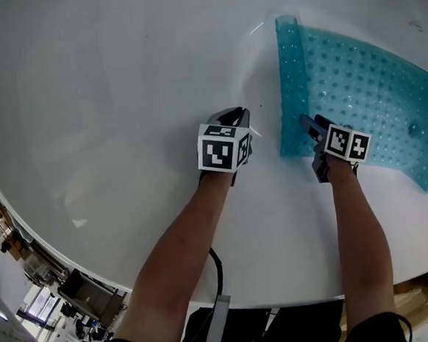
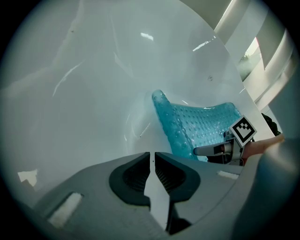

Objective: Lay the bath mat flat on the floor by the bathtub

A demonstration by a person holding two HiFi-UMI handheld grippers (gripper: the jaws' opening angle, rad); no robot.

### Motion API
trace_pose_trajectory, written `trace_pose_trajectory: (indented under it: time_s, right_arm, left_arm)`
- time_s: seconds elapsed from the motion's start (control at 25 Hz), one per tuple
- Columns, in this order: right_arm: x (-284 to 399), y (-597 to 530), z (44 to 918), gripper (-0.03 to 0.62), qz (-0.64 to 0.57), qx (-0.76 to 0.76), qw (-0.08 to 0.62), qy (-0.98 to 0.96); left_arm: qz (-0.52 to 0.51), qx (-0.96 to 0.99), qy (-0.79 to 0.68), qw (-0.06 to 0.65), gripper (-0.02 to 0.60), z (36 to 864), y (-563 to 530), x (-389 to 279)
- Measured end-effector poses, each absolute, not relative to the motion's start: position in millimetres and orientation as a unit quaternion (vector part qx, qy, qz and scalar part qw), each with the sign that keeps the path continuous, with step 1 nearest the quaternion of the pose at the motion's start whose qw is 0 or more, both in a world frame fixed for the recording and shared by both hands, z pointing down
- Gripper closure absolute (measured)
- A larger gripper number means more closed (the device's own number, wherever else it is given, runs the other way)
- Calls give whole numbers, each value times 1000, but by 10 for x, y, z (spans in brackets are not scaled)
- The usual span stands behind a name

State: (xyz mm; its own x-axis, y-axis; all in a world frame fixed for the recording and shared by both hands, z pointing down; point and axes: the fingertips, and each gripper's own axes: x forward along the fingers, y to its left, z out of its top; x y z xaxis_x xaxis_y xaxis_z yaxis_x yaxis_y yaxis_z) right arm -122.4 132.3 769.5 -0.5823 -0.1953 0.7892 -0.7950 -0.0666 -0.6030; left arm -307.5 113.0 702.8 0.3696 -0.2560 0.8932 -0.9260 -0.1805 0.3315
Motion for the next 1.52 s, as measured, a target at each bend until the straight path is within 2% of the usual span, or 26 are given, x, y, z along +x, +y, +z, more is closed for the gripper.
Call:
trace_pose_trajectory:
  time_s: [0.36,0.48,0.6,0.76,0.96,1.2,1.4,1.52]
  right_arm:
    - [-1325,1335,7730,362,636,362,226,-643]
    - [-1447,1343,7712,404,641,344,218,-651]
    - [-1479,1365,7703,402,638,334,227,-656]
    - [-1602,1364,7658,501,621,312,241,-677]
    - [-1969,1325,7340,539,565,293,279,-719]
    - [-2339,1435,7169,522,529,291,323,-729]
    - [-2659,1577,7310,454,548,278,311,-725]
    - [-2745,1580,7379,454,560,283,293,-722]
  left_arm:
    - [355,683,-430,472,545,7085,1093,-2967]
    - [356,682,-429,474,545,7118,1130,-2963]
    - [357,679,-431,476,545,7110,1150,-2947]
    - [356,677,-434,476,545,7106,1134,-3000]
    - [354,672,-439,480,546,7042,1118,-3185]
    - [342,683,-439,474,546,6873,966,-3153]
    - [341,699,-416,471,545,6893,906,-3078]
    - [352,700,-398,478,545,6991,983,-3031]
